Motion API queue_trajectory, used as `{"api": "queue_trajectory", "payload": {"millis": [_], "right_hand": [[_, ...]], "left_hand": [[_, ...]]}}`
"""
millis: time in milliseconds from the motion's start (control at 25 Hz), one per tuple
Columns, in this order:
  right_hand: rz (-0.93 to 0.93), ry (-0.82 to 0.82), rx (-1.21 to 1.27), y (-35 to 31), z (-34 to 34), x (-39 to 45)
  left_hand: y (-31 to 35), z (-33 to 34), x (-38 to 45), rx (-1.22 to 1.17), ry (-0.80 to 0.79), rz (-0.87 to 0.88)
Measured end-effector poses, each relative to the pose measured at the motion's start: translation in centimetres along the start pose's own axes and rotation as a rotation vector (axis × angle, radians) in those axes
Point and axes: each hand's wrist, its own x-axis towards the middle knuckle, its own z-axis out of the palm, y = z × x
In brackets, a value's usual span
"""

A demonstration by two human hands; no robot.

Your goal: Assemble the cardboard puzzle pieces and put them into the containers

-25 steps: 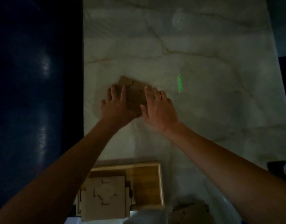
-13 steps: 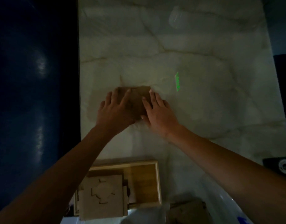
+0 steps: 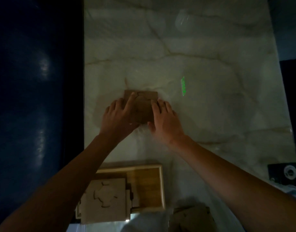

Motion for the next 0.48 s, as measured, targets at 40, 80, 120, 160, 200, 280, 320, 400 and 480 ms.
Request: {"api": "queue_trajectory", "payload": {"millis": [40,80,120,160,200,280,320,400,480], "right_hand": [[0.013,0.009,0.021,0.0,0.0,-0.2],[0.021,0.019,0.043,0.0,0.0,-0.4],[0.026,0.03,0.064,0.0,-0.1,-0.5],[0.035,0.042,0.089,-0.1,-0.3,-0.6],[0.06,0.055,0.13,-0.1,-0.5,-0.6],[0.167,0.055,0.276,-0.1,-0.8,-0.4],[0.236,0.044,0.359,0.1,-0.8,-0.2],[0.339,0.021,0.462,0.7,-0.6,0.1],[0.375,-0.002,0.516,1.2,-0.4,0.0]], "left_hand": [[0.0,0.0,0.1,0.009,-0.01,0.002],[0.0,0.1,0.0,0.016,-0.025,0.006],[0.0,0.1,0.0,0.02,-0.037,0.017],[0.1,0.1,-0.1,0.023,-0.046,0.032],[0.1,0.1,-0.2,0.022,-0.05,0.045],[0.3,0.0,-0.6,0.014,-0.051,0.065],[0.3,0.0,-0.8,0.014,-0.051,0.075],[0.6,0.1,-1.1,0.012,-0.053,0.103],[0.8,0.4,-1.4,0.011,-0.056,0.121]]}}
